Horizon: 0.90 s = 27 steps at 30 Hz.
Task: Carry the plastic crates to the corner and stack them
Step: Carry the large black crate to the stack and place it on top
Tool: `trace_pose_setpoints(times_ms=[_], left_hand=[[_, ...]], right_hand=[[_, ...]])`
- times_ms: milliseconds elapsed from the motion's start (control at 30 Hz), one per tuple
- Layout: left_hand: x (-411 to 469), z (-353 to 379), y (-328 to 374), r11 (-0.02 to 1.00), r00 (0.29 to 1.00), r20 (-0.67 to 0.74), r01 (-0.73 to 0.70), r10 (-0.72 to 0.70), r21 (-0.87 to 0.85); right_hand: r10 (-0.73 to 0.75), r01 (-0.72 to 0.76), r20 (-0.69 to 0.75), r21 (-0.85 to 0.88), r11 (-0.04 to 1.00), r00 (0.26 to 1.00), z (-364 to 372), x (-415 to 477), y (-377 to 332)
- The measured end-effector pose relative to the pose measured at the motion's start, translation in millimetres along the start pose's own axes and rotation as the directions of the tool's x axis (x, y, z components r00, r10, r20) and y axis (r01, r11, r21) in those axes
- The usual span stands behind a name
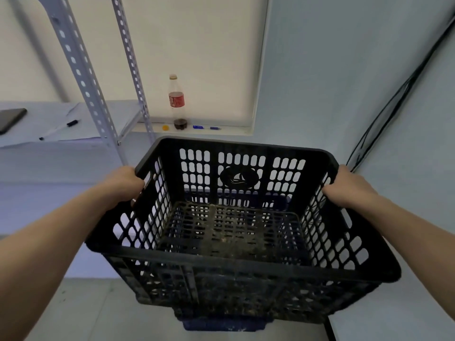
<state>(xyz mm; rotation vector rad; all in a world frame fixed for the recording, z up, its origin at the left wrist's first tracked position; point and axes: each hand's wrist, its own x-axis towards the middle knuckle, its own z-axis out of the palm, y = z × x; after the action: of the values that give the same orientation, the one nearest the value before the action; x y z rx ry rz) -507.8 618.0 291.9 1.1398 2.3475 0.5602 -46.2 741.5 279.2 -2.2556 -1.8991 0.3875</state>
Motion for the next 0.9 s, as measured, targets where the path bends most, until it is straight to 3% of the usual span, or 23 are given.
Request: trace_pose_setpoints(times_ms=[267, 333, 433, 667, 900], left_hand=[[-2, -10, 10, 0.999, 1.000, 0.003, 0.004, -0.004, -0.043], [-3, -2, 8, 0.999, 1.000, 0.028, -0.009, 0.010, -0.049], [-1, 4, 7, 0.998, 0.999, -0.012, -0.043, 0.042, -0.047], [6, 1, -3, 0.992, 0.998, -0.021, -0.063, 0.061, -0.111], [23, -2, 10, 0.992, 0.990, -0.065, -0.120, 0.122, 0.027]], right_hand=[[-0.059, 0.061, -0.021, 0.100, 0.993, 0.998, -25, 19, -21], [-0.051, 0.051, 0.035, -0.013, 0.999, 0.998, -13, 21, -20], [-0.044, 0.040, -0.017, -0.166, 0.985, 0.999, 3, 19, -16], [-0.036, 0.047, -0.111, 0.097, 0.994, 0.993, -3, 20, -12], [-0.018, 0.025, -0.094, 0.078, 0.997, 0.995, 0, 22, -16]])
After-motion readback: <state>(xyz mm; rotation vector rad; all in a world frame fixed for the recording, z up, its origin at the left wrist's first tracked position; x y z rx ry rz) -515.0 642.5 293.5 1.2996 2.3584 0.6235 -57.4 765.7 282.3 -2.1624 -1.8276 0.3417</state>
